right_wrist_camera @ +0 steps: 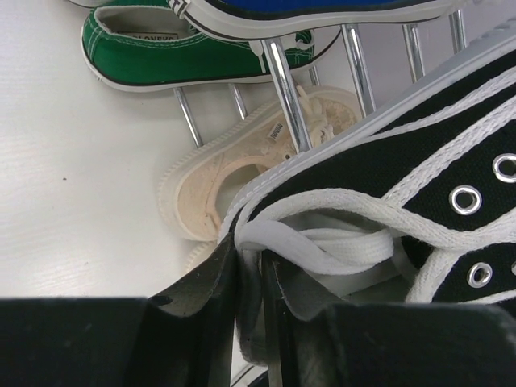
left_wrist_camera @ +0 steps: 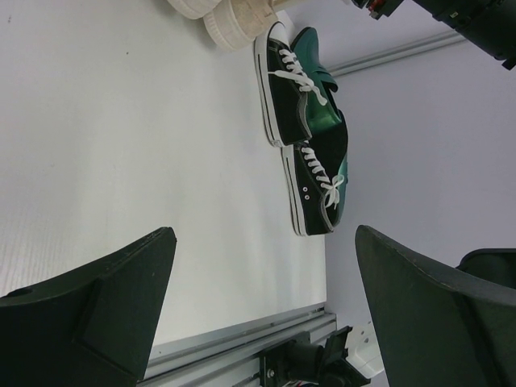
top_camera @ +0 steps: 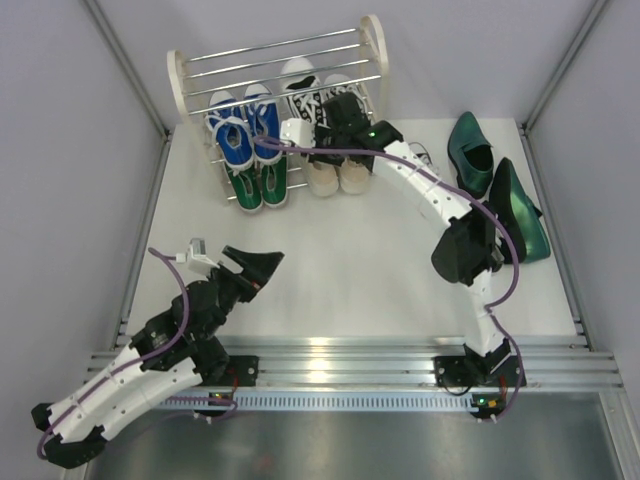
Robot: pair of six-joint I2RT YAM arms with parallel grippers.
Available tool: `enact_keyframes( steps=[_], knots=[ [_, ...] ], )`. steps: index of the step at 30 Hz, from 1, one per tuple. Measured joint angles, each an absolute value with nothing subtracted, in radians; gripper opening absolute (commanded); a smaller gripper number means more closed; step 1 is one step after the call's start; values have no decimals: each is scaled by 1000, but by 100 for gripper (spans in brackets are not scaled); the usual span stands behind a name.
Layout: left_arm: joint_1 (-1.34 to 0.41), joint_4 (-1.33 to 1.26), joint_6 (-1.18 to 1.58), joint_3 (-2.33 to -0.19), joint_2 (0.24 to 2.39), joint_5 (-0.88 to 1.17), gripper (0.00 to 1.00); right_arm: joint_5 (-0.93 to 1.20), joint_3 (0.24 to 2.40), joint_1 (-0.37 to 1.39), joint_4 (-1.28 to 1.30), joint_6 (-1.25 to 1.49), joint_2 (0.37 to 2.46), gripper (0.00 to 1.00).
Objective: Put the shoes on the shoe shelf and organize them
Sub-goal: Place the shoe at the shoe shelf.
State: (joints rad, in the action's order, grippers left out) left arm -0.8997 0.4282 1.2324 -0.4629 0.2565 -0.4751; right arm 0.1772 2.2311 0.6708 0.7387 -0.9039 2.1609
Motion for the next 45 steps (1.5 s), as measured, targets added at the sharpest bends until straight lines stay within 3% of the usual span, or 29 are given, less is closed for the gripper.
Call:
enact_keyframes(
  steps=[15,31,42,45],
  knots=[
    [-900,416,1232,-463,289,-456,98,189,2100,664,652,-852,2070,14],
    [-900,404,1230,-473,319,-438,98,123,2109,664,493,-772,2060,52],
    [-900,404,1227,-486,337,-423,98,54,2110,664,455,-727,2059,52],
    [-900,404,1227,-495,340,-416,98,47,2110,664,453,-719,2059,62]
  ],
)
